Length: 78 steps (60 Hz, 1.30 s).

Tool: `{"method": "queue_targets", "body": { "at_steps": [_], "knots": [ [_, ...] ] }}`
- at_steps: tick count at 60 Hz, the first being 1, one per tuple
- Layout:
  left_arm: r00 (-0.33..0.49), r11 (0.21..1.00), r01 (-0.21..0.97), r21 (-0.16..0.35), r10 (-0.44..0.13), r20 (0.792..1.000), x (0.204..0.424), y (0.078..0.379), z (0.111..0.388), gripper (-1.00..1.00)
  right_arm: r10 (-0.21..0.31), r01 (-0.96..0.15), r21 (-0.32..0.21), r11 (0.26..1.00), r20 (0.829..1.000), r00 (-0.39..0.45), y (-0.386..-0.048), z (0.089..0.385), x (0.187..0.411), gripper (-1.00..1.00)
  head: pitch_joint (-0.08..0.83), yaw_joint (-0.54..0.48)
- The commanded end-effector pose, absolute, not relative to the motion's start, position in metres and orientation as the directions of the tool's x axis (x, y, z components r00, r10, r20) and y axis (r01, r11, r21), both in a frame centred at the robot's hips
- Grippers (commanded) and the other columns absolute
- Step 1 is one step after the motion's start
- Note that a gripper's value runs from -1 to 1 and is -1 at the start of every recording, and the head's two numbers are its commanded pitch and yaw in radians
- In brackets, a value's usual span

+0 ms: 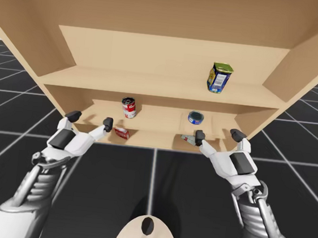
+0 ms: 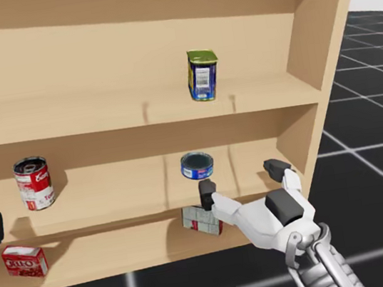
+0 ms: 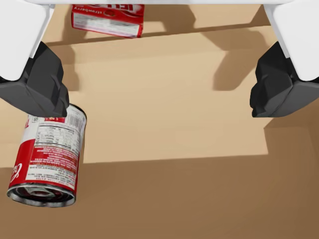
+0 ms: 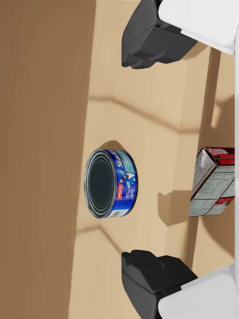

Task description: Find the tuna fish can on the shelf and bring it to me.

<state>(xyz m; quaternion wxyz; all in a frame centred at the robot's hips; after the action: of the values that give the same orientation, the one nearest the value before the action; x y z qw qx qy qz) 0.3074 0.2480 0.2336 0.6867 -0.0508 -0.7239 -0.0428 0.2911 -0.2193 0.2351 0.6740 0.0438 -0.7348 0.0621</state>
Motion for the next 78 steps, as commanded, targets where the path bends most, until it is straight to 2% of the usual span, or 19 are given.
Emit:
{"method": "queue_targets", "body": {
  "at_steps": [1,5,11,16,22,29,38,49,63,78],
  "knots": [
    [-0.063,0.989,0.146,-0.010,0.019,0.998,0.303,0.245,0.237,-1.00,0.007,-0.147,-0.020,0.989,0.996,-0.086,-0.217,0.235,0.291,-1.00,0.396,-0.27],
    [-0.064,0.989,0.149,-0.011,0.020,0.998,0.303,0.245,0.237,-1.00,0.005,-0.145,-0.018,0.989,0.996,-0.088,-0.217,0.235,0.291,-1.00,0.402,-0.27],
    [-0.066,0.988,0.152,-0.016,0.027,0.997,0.303,0.246,0.239,-1.00,-0.047,-0.190,0.035,0.981,0.997,-0.055,-0.214,0.244,0.287,-1.00,0.408,-0.27],
    [-0.066,0.988,0.152,-0.024,0.034,0.997,0.302,0.246,0.240,-1.00,-0.015,-0.210,0.005,0.978,0.999,-0.049,-0.207,0.254,0.284,-1.00,0.407,-0.26],
    [-0.067,0.988,0.151,-0.027,0.038,0.997,0.302,0.247,0.241,-1.00,-0.002,-0.228,-0.004,0.974,1.000,-0.026,-0.200,0.267,0.289,-1.00,0.407,-0.26],
    [-0.068,0.988,0.152,-0.030,0.040,0.997,0.301,0.248,0.242,-1.00,0.047,-0.209,-0.055,0.976,0.998,-0.040,-0.193,0.271,0.305,-1.00,0.405,-0.25],
    [-0.065,0.988,0.149,-0.031,0.042,0.997,0.301,0.249,0.242,-1.00,0.031,-0.248,-0.026,0.968,0.999,0.014,-0.188,0.268,0.328,-1.00,0.404,-0.25],
    [-0.060,0.988,0.152,-0.027,0.036,0.998,0.301,0.249,0.242,-1.00,0.048,-0.241,-0.034,0.970,0.998,0.051,-0.182,0.257,0.355,-1.00,0.411,-0.25],
    [-0.055,0.988,0.151,-0.024,0.033,0.998,0.301,0.248,0.241,-1.00,0.011,-0.265,0.023,0.964,0.992,0.127,-0.184,0.237,0.388,-1.00,0.417,-0.25],
    [-0.053,0.988,0.152,-0.025,0.033,0.998,0.301,0.247,0.241,-1.00,0.025,-0.261,0.015,0.965,0.989,0.147,-0.183,0.221,0.413,-1.00,0.420,-0.24]
  ]
}}
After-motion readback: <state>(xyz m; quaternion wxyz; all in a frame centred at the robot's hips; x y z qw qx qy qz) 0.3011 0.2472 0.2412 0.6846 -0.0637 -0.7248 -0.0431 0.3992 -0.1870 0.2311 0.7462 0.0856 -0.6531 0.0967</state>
